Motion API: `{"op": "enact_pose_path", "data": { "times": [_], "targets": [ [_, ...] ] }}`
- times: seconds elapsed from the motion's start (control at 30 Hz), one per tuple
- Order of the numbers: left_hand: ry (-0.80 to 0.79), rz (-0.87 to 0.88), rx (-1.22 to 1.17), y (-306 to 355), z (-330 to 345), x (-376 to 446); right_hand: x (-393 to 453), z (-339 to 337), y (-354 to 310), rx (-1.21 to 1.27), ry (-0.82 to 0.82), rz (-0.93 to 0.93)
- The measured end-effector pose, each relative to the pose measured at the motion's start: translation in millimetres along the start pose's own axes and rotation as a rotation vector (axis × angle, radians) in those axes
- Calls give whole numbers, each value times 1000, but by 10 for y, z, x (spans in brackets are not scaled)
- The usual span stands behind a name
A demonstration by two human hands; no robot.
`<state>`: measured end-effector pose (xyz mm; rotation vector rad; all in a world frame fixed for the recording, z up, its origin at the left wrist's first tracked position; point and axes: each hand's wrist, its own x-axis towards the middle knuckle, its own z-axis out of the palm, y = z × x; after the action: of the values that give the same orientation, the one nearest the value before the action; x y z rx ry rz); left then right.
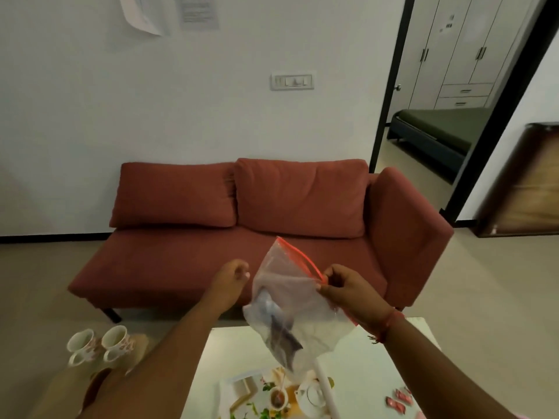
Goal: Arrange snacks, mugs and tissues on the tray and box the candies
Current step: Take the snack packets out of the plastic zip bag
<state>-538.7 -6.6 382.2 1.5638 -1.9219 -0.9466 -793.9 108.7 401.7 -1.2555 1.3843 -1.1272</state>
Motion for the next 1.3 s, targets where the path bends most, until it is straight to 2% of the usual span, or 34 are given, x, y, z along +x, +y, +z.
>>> {"op": "enact_pose_path", "data": {
  "times": [0.07,0.1,0.13,0.27,0.33,0.43,0.6,0.77,1.07,1.3],
  "targets": [
    [207,32,-100,88,54,-66,88,210,-36,-122,69,-29],
    [235,34,-158,142,111,-120,128,317,-37,-192,96,-37],
    [190,0,-230,213,172,-194,154,424,-40,-269,114,-43],
    [-162,-223,-503,435,359,-442,142,749,-14,-397,126,-39],
    [-236,-289,-556,438,380,-489,99,850,-6,-453,79,-28],
    [-264,-321,-568,414,360,-503,67,904,-5,-536,26,-54],
    [-172,-314,-607,377,324,-473,-19,843,-34,-689,12,-75],
    [-62,-241,-641,451,321,-426,-102,744,41,-684,49,-33],
    [-6,-232,-802,638,294,-453,-96,599,133,-720,86,10],
    [71,-272,-948,676,280,-475,-46,443,85,-757,86,-46]
  ]
}}
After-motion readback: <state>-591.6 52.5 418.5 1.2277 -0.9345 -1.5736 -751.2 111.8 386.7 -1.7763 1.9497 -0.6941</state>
